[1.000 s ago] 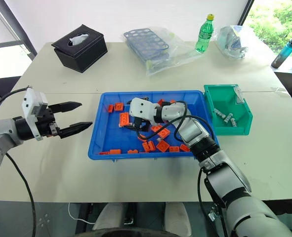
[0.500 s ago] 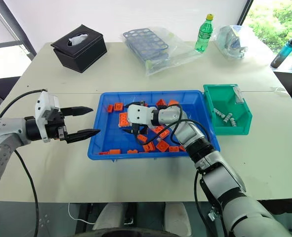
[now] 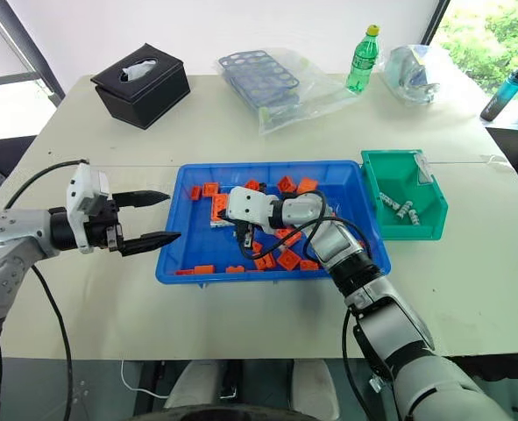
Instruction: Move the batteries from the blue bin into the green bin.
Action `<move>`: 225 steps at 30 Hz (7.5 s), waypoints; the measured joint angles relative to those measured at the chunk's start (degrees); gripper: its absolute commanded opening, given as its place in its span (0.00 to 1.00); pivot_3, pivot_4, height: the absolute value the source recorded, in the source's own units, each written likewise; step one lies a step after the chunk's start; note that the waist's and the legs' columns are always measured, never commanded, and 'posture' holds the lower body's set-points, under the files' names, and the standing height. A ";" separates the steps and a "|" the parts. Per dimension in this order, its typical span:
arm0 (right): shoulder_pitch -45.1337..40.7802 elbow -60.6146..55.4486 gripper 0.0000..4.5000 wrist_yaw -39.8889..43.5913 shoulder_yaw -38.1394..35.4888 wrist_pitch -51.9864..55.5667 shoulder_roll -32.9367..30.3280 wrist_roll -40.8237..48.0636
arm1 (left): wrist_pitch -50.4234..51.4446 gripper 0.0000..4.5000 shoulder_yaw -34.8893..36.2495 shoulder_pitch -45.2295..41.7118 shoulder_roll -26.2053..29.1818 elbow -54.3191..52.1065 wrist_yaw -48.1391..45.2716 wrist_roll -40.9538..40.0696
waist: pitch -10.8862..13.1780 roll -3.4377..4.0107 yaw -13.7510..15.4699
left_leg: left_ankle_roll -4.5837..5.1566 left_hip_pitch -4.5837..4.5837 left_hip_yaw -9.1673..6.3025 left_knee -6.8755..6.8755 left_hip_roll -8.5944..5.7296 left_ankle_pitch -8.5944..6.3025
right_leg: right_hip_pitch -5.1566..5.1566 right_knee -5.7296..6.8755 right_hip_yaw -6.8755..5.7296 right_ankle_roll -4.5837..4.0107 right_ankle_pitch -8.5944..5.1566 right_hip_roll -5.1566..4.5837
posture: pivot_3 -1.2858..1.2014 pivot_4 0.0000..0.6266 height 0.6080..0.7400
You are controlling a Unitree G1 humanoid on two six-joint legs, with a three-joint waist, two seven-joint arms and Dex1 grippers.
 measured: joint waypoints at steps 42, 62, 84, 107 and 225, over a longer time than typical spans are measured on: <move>3.67 -7.34 0.02 8.42 -0.91 21.71 -0.58 3.59 | -10.06 1.00 -3.39 -6.47 -6.85 3.84 -6.75 0.90 | 0.00 -0.01 0.40 | 0.01 0.00 -0.01 0.00 -0.01 0.00 | 0.02 0.00 0.00 0.00 0.00 -0.03 | 0.52 0.24 0.82; 23.11 -27.40 0.02 -14.40 -45.48 49.77 -23.66 13.80 | -12.63 1.00 -6.66 -12.38 -10.94 12.26 -7.80 2.60 | 0.01 -0.01 0.24 | 0.12 0.05 0.04 -0.02 0.08 -0.05 | 0.13 -0.12 -0.08 0.00 0.00 0.08 | 0.52 0.24 0.82; 14.42 -31.72 0.95 -16.45 -17.79 51.37 -15.25 18.55 | -11.82 1.00 -7.25 -11.43 -11.46 10.44 -5.96 3.02 | 0.02 -0.05 0.75 | 0.07 0.00 -0.03 0.00 0.05 -0.01 | 0.12 -0.12 -0.06 0.00 0.00 0.04 | 0.52 0.24 0.82; 11.80 -38.87 0.95 -16.13 -13.90 58.04 -15.47 19.42 | -11.88 1.00 -7.25 -10.85 -11.10 10.32 -4.17 3.70 | 0.04 -0.07 0.51 | 0.09 0.00 -0.05 0.00 0.02 -0.03 | 0.11 -0.12 -0.07 0.00 0.00 0.02 | 0.52 0.24 0.82; 20.05 -28.64 0.01 -8.49 -44.27 44.09 -29.83 12.96 | -10.91 1.00 -8.57 -12.62 -12.98 10.05 -4.59 3.53 | 0.13 -0.12 1.19 | 0.05 0.03 -0.42 0.03 -0.03 -0.01 | 0.60 -0.64 -0.65 0.00 0.00 -0.14 | 0.52 0.24 0.82</move>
